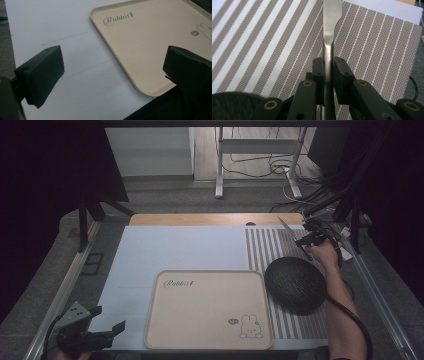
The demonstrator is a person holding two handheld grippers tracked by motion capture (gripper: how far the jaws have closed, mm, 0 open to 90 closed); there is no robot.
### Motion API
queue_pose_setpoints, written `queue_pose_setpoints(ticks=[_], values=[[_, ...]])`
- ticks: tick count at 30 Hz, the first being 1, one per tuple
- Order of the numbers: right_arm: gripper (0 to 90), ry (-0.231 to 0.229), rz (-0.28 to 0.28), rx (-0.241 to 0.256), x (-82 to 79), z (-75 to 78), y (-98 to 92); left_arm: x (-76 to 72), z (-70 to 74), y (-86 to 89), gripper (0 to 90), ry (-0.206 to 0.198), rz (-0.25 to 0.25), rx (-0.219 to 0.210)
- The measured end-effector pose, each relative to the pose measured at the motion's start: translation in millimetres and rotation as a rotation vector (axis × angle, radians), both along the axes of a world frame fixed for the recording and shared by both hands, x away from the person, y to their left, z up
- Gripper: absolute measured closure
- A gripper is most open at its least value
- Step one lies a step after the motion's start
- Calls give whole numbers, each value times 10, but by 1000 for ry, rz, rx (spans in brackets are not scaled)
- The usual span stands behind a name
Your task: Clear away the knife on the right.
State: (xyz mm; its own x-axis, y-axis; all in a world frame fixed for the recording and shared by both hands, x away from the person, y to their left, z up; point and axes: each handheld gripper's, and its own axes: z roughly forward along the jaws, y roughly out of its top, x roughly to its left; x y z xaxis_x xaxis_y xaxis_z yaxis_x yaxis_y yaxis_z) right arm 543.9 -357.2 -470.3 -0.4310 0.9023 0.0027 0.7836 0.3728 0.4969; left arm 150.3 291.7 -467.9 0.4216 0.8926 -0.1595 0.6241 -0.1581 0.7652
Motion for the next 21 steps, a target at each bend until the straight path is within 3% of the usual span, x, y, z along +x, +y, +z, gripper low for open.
queue_pose_setpoints(ticks=[6,15,21], values=[[801,3,19,11,-101,70,30,0,1,0,37,-1,0,0],[800,-2,89,11,-356,120,339,-6,2,-4,38,-6,-2,5],[800,10,130,7,-516,61,498,-7,3,-8,38,-7,-2,5]])
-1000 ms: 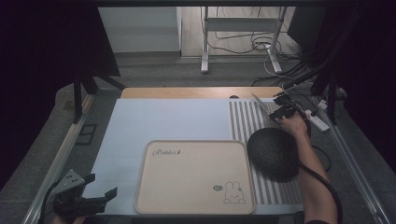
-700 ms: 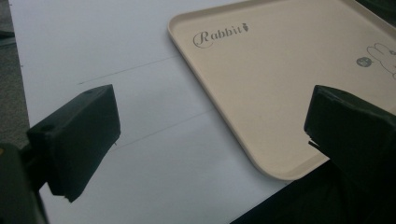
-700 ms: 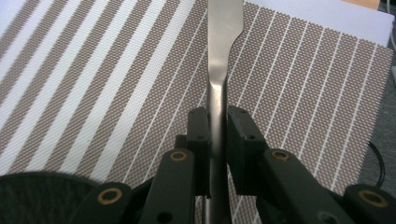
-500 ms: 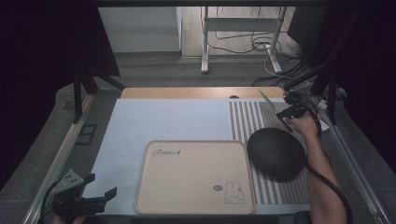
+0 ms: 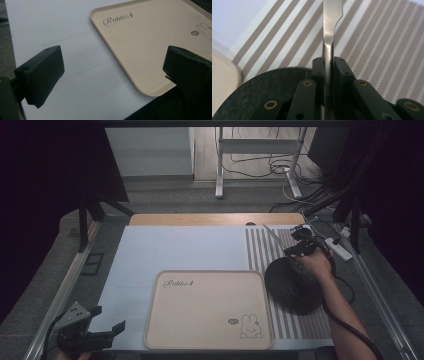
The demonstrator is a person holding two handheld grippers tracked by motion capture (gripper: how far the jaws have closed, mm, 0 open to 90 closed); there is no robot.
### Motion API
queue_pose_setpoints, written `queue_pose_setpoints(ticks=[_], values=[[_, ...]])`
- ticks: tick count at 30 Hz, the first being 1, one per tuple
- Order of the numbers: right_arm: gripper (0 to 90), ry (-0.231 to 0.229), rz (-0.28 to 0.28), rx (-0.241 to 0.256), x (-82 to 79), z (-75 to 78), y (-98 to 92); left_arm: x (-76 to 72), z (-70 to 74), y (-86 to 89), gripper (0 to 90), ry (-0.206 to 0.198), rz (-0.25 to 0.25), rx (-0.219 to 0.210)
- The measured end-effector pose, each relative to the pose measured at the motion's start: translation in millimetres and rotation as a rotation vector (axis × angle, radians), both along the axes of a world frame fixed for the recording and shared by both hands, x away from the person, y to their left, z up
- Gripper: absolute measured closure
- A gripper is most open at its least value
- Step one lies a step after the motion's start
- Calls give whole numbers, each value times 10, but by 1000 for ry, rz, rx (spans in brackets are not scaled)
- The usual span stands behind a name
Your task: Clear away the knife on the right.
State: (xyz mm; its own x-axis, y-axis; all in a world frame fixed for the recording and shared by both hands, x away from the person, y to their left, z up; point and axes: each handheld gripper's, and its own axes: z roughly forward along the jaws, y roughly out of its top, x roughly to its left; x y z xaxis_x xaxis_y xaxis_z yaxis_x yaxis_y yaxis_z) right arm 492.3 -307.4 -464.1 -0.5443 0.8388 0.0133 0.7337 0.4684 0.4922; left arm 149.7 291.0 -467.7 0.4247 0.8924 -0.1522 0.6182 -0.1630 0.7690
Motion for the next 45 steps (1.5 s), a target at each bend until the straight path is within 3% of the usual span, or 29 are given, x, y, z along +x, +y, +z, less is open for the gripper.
queue_pose_setpoints(ticks=[9,19,31,45], values=[[800,17,69,-18,-274,-44,243,-2,1,-4,37,-3,-3,7],[800,23,182,-25,-663,-50,587,-1,2,-9,38,-4,-4,13],[799,12,233,-32,-1032,-60,760,0,2,-12,38,-2,-3,14],[800,33,300,-23,-1506,-100,969,1,2,-16,38,0,-4,16]])
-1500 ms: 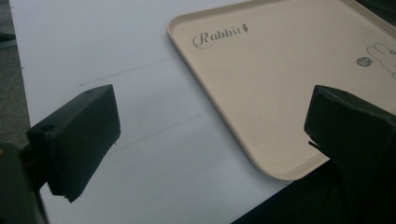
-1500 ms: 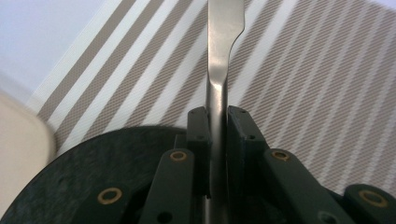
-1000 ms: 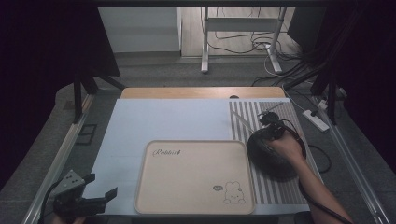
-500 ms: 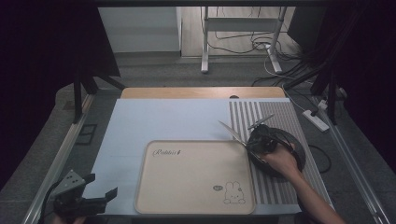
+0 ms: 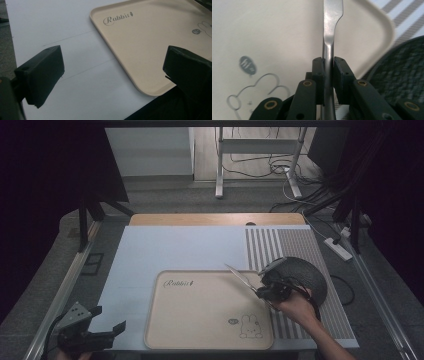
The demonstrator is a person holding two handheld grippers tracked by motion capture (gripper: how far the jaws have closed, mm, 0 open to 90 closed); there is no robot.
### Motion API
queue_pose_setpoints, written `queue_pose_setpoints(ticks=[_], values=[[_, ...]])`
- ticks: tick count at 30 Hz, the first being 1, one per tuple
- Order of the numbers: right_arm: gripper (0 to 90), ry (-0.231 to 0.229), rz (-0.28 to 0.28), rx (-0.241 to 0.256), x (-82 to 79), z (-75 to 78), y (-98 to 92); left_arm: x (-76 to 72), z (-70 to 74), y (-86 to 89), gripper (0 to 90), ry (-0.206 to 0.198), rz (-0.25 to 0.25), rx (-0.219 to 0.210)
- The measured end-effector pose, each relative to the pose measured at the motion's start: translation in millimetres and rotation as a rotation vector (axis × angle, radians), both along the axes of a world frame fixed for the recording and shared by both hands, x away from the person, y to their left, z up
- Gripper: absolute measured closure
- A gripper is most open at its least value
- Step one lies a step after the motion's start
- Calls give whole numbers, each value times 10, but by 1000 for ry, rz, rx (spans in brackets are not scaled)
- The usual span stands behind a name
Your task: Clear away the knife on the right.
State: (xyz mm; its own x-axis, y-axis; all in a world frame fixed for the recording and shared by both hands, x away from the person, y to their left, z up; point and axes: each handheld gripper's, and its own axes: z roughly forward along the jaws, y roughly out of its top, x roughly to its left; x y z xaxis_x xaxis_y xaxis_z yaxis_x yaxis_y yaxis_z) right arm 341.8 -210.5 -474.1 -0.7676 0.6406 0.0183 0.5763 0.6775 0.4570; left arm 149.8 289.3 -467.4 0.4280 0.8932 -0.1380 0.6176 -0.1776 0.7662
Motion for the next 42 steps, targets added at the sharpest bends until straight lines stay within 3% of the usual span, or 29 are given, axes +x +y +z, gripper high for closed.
queue_pose_setpoints(ticks=[15,19,25,27,28,30,33,35,37,42], values=[[799,32,43,-12,-437,-74,306,2,0,-1,38,0,0,0],[799,31,45,-33,-465,-147,361,4,0,-4,38,0,-2,4],[790,77,66,-72,-477,-268,421,4,0,-1,38,1,-1,0],[773,89,79,-61,-466,-261,417,4,0,-4,38,1,-2,4],[724,86,84,-46,-456,-233,409,5,-1,-6,38,1,-2,6],[715,72,92,-16,-423,-174,395,8,0,-6,39,4,-2,7],[813,51,132,-2,-390,-107,426,9,0,-8,39,4,-2,8],[898,42,194,-4,-392,-90,497,9,0,-11,39,3,-2,9],[899,37,246,-27,-395,-109,606,10,-1,-12,39,4,-3,10],[900,17,282,-78,-365,-181,837,10,-3,-5,39,6,-1,9]])
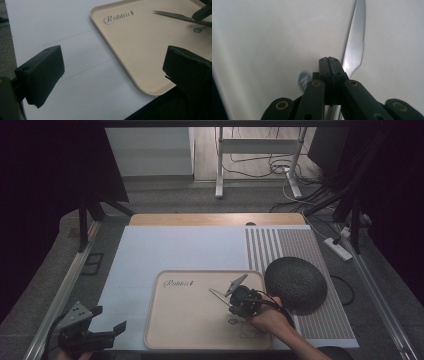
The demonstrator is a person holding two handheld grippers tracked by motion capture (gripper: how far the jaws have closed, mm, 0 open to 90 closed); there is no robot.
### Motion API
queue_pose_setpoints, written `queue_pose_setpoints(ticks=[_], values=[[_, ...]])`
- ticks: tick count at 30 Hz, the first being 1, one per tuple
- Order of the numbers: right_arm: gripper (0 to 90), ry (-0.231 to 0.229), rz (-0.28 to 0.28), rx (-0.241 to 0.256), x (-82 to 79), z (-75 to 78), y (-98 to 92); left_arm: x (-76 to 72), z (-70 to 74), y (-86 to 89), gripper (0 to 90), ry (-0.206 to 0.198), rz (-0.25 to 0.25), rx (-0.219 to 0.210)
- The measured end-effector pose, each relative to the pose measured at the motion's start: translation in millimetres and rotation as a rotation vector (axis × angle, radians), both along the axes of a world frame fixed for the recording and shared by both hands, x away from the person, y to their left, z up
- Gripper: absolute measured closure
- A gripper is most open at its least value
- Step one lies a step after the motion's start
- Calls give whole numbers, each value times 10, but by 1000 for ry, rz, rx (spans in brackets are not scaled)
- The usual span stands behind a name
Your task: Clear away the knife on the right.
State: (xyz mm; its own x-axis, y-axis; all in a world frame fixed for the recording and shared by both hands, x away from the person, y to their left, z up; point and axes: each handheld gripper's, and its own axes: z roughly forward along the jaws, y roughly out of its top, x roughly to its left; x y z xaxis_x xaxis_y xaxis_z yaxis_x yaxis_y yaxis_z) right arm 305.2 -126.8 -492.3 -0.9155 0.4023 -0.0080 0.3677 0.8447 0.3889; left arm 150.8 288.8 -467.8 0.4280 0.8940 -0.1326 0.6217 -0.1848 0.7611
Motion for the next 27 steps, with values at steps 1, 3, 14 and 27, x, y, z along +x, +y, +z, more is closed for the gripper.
queue_pose_setpoints(ticks=[1,3,14,27], values=[[900,-12,-3,-4,14,-13,45,-1,0,3,40,-1,1,-1],[899,8,-3,10,80,-43,140,-1,0,3,40,0,2,-2],[900,6,-39,-11,258,-141,179,-10,1,7,40,-3,3,-7],[900,-17,-147,-35,319,-110,-266,-6,2,-4,41,-2,-1,2]])
